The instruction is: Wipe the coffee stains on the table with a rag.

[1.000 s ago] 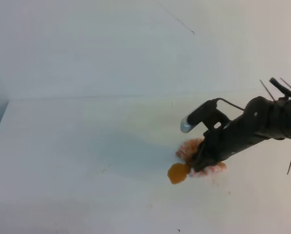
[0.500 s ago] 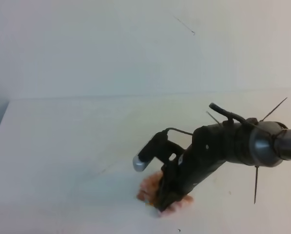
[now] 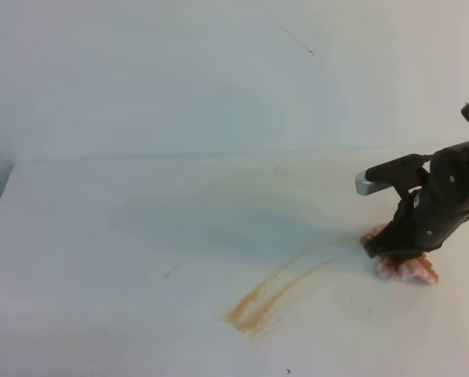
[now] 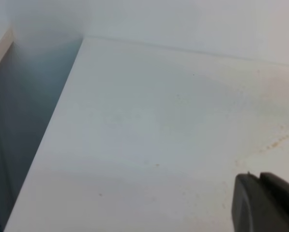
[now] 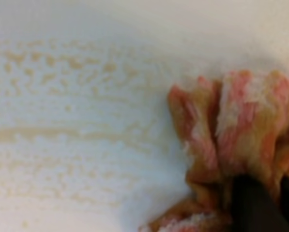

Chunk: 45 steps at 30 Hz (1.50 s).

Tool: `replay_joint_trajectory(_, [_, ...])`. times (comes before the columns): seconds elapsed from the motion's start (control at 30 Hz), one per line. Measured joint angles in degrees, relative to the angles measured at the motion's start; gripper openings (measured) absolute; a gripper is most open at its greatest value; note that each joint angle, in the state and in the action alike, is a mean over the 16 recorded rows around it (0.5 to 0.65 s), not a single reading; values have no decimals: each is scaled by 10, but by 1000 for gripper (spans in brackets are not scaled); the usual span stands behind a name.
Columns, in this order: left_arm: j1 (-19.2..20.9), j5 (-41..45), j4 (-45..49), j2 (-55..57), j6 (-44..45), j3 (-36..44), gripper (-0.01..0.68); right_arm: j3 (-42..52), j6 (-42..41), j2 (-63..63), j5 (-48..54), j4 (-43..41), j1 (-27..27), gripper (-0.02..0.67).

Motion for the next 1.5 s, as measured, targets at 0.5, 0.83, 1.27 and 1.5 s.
replay_joint_trajectory(0.5, [0, 0, 0, 0, 0, 0, -1, -31, 2, 8, -28, 56, 216, 46])
replay_joint_trajectory(0.83, [0, 0, 0, 0, 0, 0, -1, -47, 97, 9, 35, -50, 274, 45])
replay_joint_trajectory(1.27, [0, 0, 0, 0, 0, 0, -1, -34, 269, 8, 10, -191, 126, 45])
replay_joint_trajectory(1.5, [0, 0, 0, 0, 0, 0, -1, -34, 217, 8, 11, -110, 156, 45])
